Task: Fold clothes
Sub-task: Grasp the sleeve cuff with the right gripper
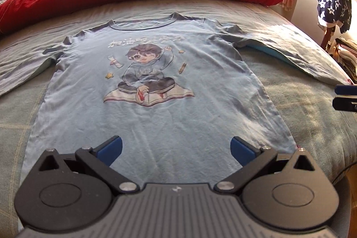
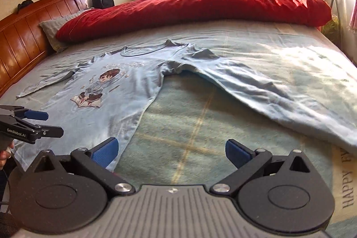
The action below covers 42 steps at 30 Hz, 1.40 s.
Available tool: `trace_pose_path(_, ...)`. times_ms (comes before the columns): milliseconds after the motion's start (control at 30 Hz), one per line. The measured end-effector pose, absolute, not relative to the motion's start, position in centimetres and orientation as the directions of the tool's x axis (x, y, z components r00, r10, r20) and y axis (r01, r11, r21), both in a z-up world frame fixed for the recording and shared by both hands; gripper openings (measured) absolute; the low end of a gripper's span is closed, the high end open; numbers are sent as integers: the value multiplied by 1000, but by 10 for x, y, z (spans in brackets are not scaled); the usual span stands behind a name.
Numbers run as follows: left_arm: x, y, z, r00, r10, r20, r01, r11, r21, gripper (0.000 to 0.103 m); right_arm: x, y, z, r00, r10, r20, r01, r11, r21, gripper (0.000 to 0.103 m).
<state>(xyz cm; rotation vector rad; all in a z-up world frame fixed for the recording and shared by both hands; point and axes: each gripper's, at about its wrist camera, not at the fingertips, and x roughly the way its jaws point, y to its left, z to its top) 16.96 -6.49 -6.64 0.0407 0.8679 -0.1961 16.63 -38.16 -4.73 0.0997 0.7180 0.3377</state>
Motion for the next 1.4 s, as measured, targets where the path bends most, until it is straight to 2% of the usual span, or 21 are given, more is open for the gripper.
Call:
trace_pose_path(100,178,-78,-63,629,-170,-758,214,976,-42,102,194,-410,-28,727,329,-602,-291,943,164,102)
trace_pose_path(167,185,-83,-61,636,-169,-753,220,975,-33,102,222,-425,-16,725,338,-600,-314,938,149,95)
trace_pose_path(300,198,-89,-60,640,-158,-752,209,977,-28,102,287,-445,-6,689,344,-638,-345,930,129,57)
trace_pose_path(333,200,-91,-62,639,-153,-754,206,978,-24,102,302,-446,-9,678,343,-650,-353,928,122,52)
trace_pose_path(500,205,-97,-70,614,-153,-774,215,976,-22,102,370,-446,-43,610,356,-708,-382,915,131,52)
trace_pose_path(700,204,-91,-73,603,-162,-781,219,975,-33,102,413,-440,-88,536,343,-772,-382,913,141,53)
trace_pose_path(833,205,-83,-78,594,-156,-789,213,977,-33,102,417,-434,-92,539,328,-776,-423,902,87,54)
trace_pose_path(967,207,-76,-83,585,-155,-796,194,980,-47,102,423,-437,-92,498,362,-788,-440,889,130,52)
trace_pose_path(1000,207,-75,-84,583,-152,-798,190,981,-48,102,423,-438,-92,487,372,-790,-444,885,143,43)
trace_pose_path(1033,208,-74,-86,581,-149,-800,185,981,-48,102,422,-437,-92,484,377,-790,-448,882,146,22)
trace_pose_path(1067,208,-73,-87,577,-146,-804,182,982,-48,102,419,-435,-90,481,382,-789,-458,877,145,8)
trace_pose_path(1100,208,-73,-88,574,-144,-806,180,983,-47,102,417,-434,-89,478,387,-788,-468,872,144,3)
trace_pose_path(1400,210,-79,-89,573,-148,-806,200,979,-38,102,423,-432,-79,530,308,-790,-425,903,67,2)
